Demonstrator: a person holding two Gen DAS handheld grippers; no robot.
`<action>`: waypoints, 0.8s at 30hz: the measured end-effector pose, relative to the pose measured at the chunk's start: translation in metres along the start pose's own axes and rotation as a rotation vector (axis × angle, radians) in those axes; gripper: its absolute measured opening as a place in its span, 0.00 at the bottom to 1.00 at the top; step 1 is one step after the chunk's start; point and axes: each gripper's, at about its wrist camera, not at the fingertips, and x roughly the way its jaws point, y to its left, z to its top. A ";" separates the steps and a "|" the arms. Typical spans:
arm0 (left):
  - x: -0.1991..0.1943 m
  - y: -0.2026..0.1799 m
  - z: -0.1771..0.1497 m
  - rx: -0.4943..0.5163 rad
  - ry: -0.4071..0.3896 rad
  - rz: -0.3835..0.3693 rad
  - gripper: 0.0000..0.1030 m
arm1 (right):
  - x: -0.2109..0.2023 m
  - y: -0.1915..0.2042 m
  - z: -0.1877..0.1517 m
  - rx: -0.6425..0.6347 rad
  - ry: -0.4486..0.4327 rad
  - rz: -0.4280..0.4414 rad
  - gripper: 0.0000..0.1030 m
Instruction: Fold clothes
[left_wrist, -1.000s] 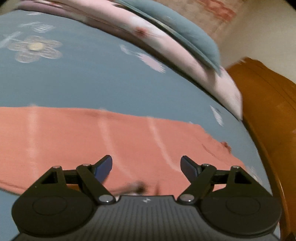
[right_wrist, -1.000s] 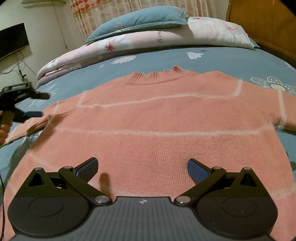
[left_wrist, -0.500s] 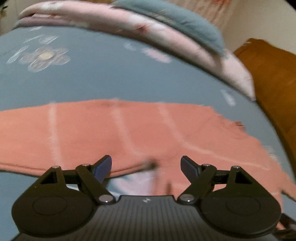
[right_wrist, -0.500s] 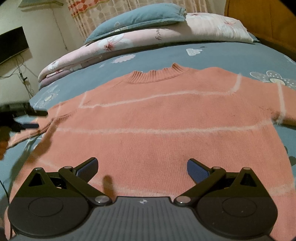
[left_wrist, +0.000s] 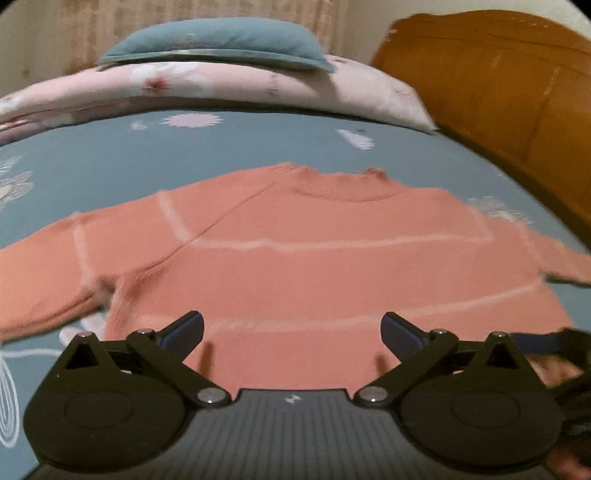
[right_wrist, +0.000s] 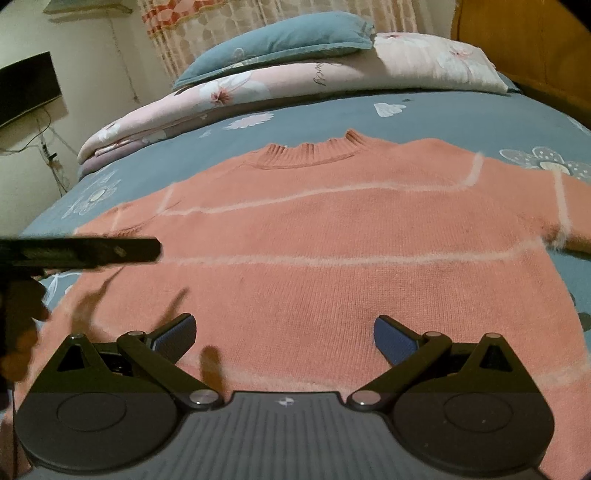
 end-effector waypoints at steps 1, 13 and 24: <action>0.006 0.000 -0.005 0.002 0.012 0.015 0.99 | 0.000 0.001 -0.001 -0.021 -0.002 -0.003 1.00; 0.011 0.003 -0.006 -0.014 0.052 -0.004 0.99 | -0.033 -0.022 0.007 0.055 -0.092 -0.007 1.00; 0.012 0.002 0.000 -0.027 0.056 -0.039 0.99 | -0.031 -0.151 0.098 0.185 -0.160 -0.156 1.00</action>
